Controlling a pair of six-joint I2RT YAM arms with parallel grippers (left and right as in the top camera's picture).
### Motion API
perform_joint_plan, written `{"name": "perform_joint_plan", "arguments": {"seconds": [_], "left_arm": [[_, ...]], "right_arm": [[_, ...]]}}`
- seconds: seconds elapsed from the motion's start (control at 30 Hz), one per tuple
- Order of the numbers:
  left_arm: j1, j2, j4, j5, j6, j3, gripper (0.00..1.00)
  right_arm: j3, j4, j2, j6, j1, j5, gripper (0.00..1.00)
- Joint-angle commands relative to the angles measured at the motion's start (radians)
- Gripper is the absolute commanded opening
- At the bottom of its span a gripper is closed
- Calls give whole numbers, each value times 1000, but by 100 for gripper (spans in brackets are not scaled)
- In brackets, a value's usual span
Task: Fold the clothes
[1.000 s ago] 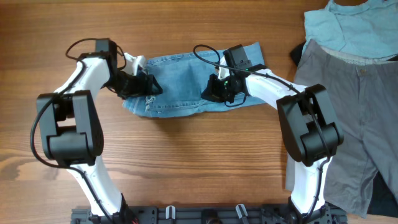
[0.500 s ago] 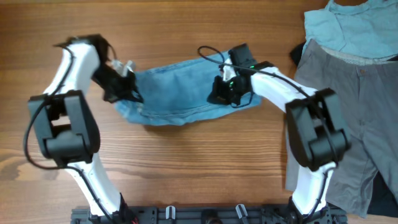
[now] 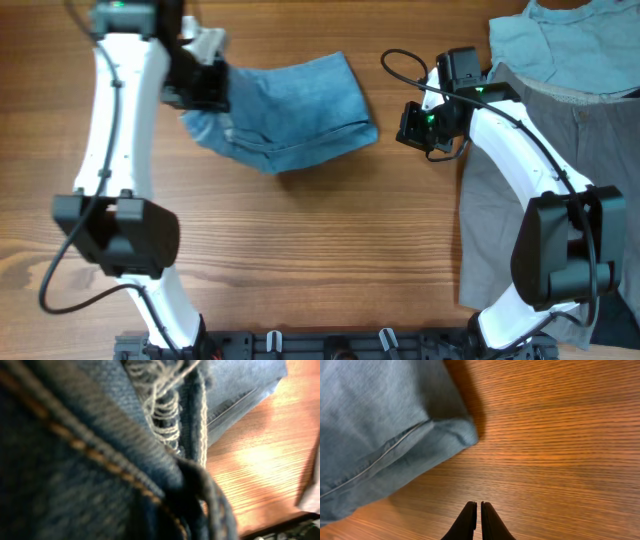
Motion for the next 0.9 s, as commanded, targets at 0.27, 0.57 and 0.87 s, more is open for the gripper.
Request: {"name": "perform_joint_plan", "arguments": {"seconds": [0.27, 0.57, 0.87], "left_arm": [[-113, 41, -108, -133, -151, 17, 4], [-116, 36, -116, -102, -175, 8, 5], [-111, 35, -116, -101, -175, 9, 6]], "right_arm": [[2, 269, 0, -100, 28, -321, 4], [2, 616, 152, 71, 243, -237, 4], [2, 948, 512, 398, 423, -311, 4]]}}
